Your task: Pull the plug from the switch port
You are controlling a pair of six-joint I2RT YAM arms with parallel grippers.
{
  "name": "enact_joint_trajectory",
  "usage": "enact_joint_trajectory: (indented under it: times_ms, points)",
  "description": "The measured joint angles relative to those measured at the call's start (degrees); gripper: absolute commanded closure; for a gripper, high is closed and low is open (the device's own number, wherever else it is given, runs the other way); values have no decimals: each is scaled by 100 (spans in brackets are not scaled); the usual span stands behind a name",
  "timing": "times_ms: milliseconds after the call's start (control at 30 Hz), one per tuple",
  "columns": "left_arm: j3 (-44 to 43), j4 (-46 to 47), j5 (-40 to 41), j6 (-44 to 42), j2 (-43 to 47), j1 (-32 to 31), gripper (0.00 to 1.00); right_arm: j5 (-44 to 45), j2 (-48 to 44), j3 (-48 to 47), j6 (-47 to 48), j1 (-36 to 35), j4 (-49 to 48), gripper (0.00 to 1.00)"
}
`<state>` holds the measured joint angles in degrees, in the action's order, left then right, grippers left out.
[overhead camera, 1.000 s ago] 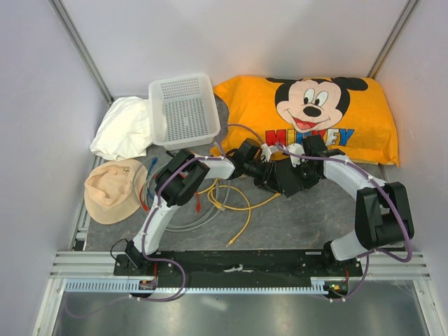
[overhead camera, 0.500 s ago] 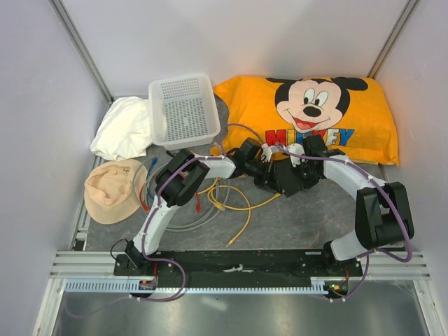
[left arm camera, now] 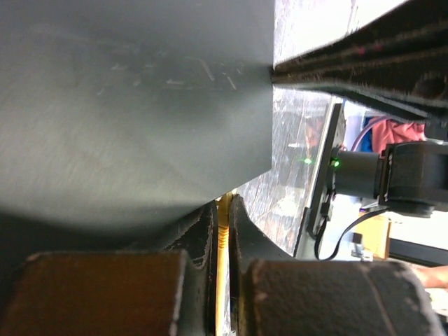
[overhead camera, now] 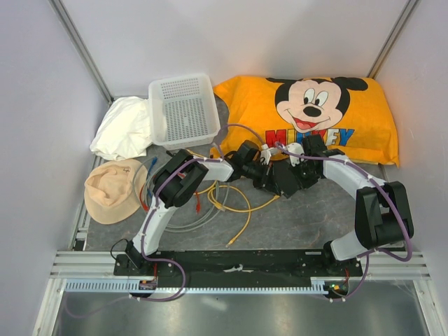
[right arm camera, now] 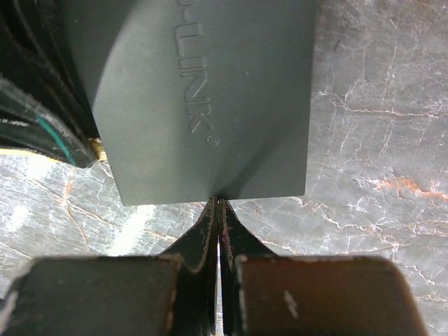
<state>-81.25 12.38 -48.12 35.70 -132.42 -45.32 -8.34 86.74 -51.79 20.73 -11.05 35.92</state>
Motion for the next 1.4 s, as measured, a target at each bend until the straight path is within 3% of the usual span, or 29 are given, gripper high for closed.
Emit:
enact_joint_trajectory:
  times_ms: [467, 700, 867, 1100, 1233, 1400]
  points:
    - [483, -22, -50, -804, 354, -52, 98, -42, 24, -15, 0, 2, -2, 98]
    - [962, -693, -35, -1733, 914, -68, 98, -39, 22, -17, -2, 2, -2, 98]
    - [1294, -2133, 31, -3248, 1725, -76, 99, -39, 20, -17, -15, 2, -2, 97]
    - [1665, -4328, 662, -5877, 3652, 146, 98, -37, 11, -15, -44, 2, -2, 95]
    - [1832, -5401, 1399, -7211, 4374, 743, 98, -35, 0, -15, -44, 2, -4, 95]
    - [2151, -6170, 2494, -8489, 4500, 1840, 98, 26, -33, -4, -39, 2, -17, 94]
